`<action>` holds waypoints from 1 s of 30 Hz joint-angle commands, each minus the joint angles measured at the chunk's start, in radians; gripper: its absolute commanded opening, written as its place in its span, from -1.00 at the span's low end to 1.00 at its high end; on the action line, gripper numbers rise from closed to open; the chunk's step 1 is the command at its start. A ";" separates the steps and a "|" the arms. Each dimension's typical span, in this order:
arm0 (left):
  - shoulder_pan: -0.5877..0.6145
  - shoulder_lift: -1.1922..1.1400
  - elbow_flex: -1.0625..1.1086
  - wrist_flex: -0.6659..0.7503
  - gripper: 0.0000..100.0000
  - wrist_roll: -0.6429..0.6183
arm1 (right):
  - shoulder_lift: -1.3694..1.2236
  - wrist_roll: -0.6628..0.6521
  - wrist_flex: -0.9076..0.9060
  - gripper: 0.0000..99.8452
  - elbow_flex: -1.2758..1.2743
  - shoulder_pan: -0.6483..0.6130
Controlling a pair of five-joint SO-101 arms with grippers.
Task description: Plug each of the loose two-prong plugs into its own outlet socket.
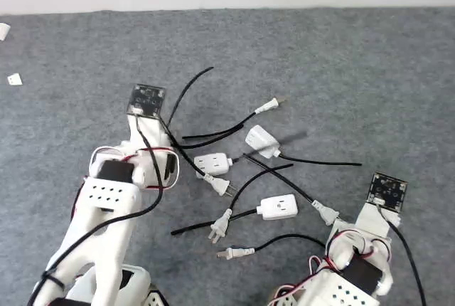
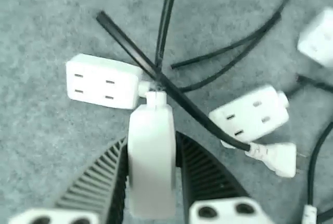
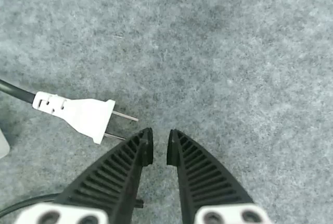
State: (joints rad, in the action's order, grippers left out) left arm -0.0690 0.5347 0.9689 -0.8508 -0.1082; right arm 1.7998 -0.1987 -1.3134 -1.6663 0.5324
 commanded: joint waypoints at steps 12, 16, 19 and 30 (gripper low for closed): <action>-0.075 -0.006 0.085 0.011 -0.97 -0.031 | 0.010 -0.011 0.007 -0.88 -0.017 -0.002; -0.080 0.003 0.084 -0.055 -0.79 -0.032 | 0.010 -0.011 0.007 -0.88 -0.017 -0.002; -0.081 0.003 0.088 -0.072 -0.55 -0.031 | 0.010 -0.011 0.007 -0.88 -0.017 -0.002; -0.078 0.153 0.025 -0.176 -0.84 -0.029 | 0.010 -0.011 0.007 -0.88 -0.017 -0.002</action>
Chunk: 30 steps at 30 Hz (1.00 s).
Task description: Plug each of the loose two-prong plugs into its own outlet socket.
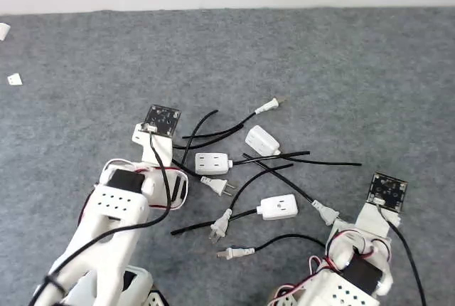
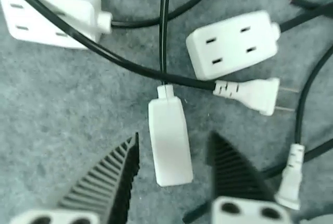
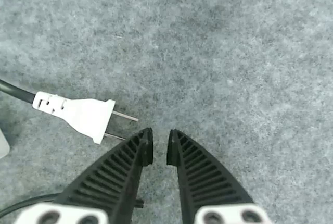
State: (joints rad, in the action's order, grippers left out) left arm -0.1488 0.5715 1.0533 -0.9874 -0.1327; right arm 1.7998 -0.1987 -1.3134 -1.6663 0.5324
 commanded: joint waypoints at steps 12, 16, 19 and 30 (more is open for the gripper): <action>0.077 0.226 0.111 0.075 -0.98 -0.012 | 0.010 -0.011 0.007 -0.88 -0.017 -0.002; 0.074 0.103 0.131 0.100 -0.98 -0.012 | 0.010 -0.011 0.007 -0.88 -0.017 -0.002; 0.041 0.072 0.119 0.095 -0.98 -0.012 | 0.010 -0.011 0.007 -0.88 -0.017 -0.002; -0.212 0.063 0.133 0.130 -0.98 -0.014 | 0.010 -0.011 0.007 -0.88 -0.017 -0.002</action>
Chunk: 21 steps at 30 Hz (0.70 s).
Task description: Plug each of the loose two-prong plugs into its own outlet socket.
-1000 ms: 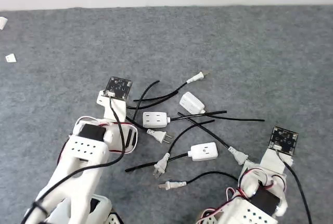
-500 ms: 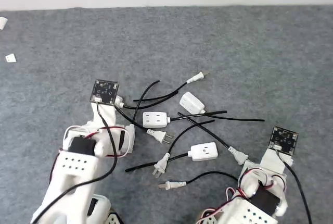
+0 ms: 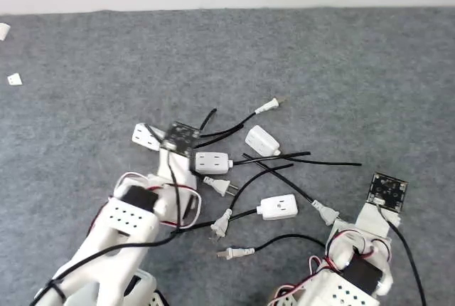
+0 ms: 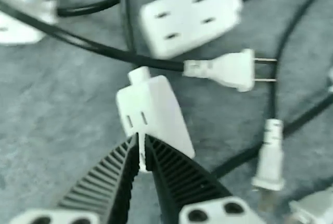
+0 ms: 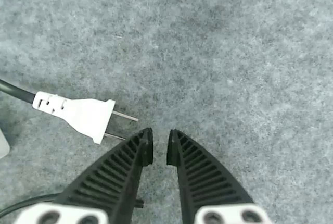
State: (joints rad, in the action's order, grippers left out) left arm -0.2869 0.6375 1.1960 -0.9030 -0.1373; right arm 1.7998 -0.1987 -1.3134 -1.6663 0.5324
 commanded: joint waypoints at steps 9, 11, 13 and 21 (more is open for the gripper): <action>-0.133 0.006 -0.016 0.052 -0.98 -0.009 | 0.010 -0.011 0.007 -0.88 -0.017 -0.002; -0.138 0.006 -0.024 0.052 -0.98 -0.009 | 0.010 -0.011 0.007 -0.88 -0.017 -0.002; -0.135 0.008 -0.050 0.048 -0.98 -0.009 | 0.010 -0.011 0.007 -0.88 -0.017 -0.002; 0.017 0.130 -0.282 -0.161 -0.98 -0.003 | 0.010 -0.011 0.007 -0.88 -0.017 -0.002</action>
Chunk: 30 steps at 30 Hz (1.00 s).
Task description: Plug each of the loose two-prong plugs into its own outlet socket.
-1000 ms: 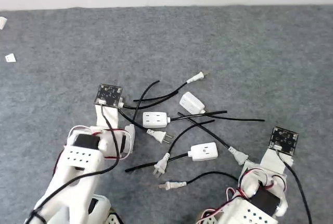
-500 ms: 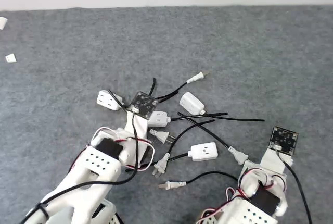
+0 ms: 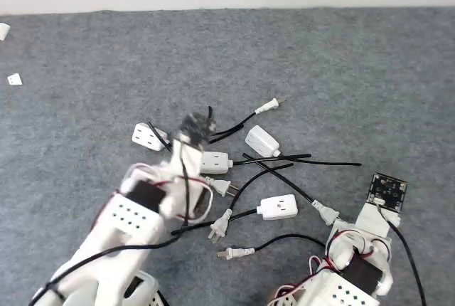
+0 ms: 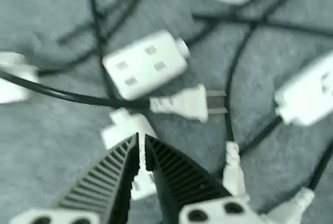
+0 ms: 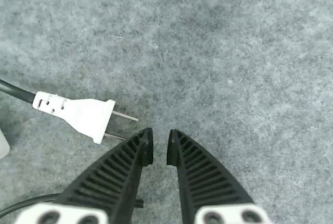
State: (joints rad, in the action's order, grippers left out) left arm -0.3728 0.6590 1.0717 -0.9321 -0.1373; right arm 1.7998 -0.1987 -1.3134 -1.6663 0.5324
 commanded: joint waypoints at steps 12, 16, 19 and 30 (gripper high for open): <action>0.453 0.698 0.185 -0.230 -0.91 -0.003 | 0.010 -0.006 0.007 -0.88 -0.017 -0.007; 0.566 0.824 0.364 -0.199 -0.70 -0.006 | 0.010 -0.006 0.007 -0.88 -0.017 -0.101; 0.623 0.864 0.371 -0.256 -0.67 -0.008 | 0.010 -0.006 0.007 -0.88 -0.017 -0.214; 0.628 0.864 0.374 -0.261 -0.67 -0.009 | 0.010 -0.250 0.058 -0.88 0.097 -0.272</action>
State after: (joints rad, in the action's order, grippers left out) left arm 0.2486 1.5136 1.4538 -1.1868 -0.1373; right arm 1.7998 -0.3184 -1.2996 -1.6617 0.2700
